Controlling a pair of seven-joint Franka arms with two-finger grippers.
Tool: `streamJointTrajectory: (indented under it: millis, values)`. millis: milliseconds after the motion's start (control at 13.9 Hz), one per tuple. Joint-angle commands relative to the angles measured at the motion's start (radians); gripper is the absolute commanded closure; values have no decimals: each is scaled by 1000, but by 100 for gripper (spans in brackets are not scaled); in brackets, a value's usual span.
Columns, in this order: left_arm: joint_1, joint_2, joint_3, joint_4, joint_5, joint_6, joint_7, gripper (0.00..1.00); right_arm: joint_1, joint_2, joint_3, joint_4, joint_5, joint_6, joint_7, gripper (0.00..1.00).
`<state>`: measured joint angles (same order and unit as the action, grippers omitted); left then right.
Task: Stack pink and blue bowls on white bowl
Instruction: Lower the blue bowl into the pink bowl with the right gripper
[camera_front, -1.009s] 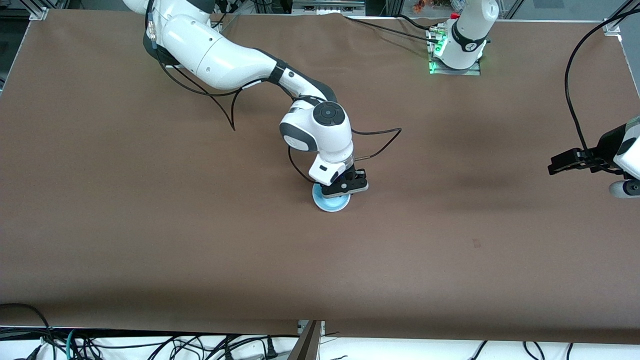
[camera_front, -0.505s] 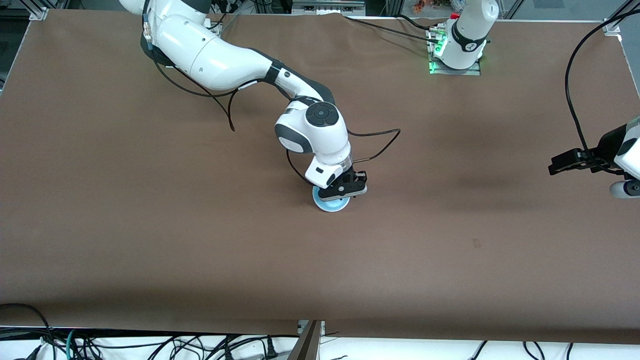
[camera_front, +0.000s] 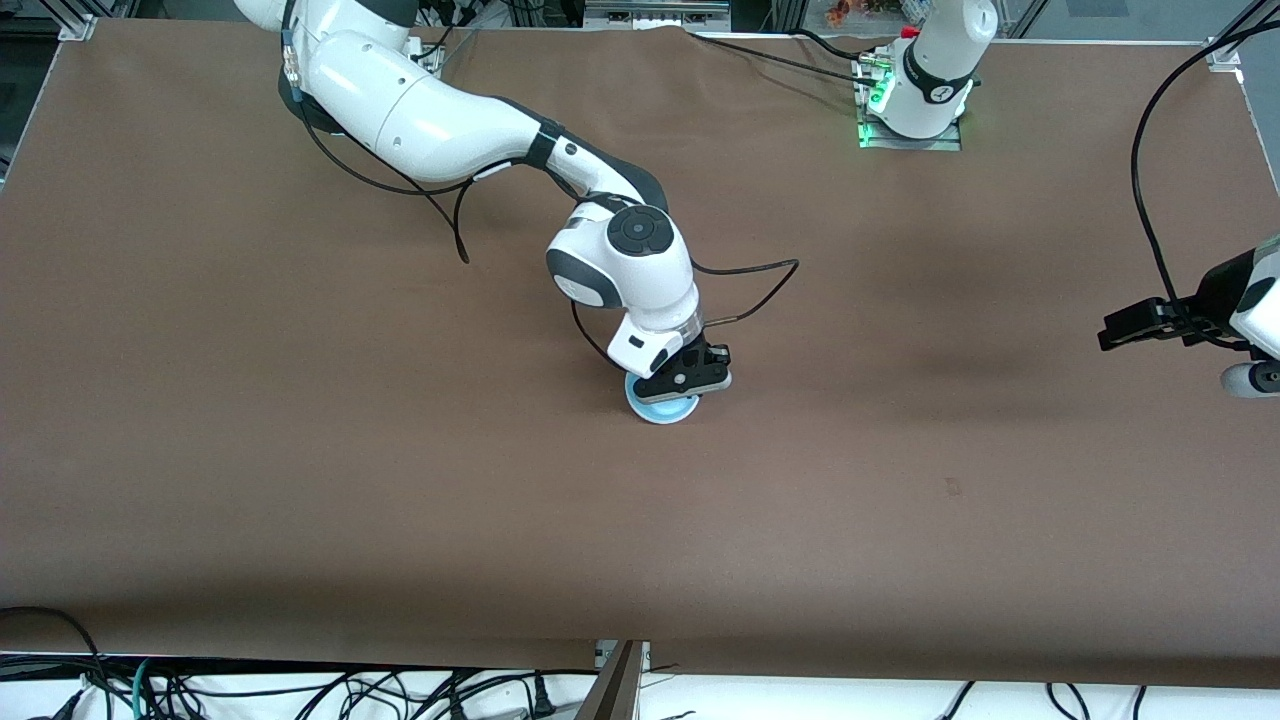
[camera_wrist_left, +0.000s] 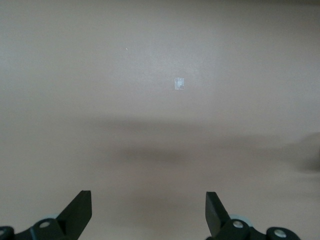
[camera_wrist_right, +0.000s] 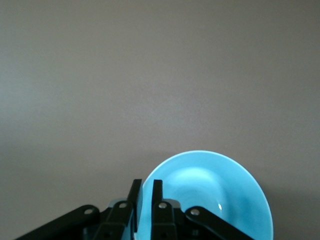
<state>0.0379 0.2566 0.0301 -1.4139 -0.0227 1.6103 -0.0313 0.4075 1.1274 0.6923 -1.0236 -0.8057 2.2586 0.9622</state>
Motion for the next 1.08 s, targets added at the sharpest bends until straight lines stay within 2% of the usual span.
streamJointTrajectory:
  millis: [0,216,1009]
  values:
    - [2,15,4,36,-23,-23,-6,0,8,8,-11,-4,-15,10,-10,96]
    - [2,15,4,36,-23,-23,-6,0,23,22,-56,-21,-17,58,-11,96]
    - [2,15,4,36,-23,-23,-6,0,37,51,-126,-32,-18,111,-68,96]
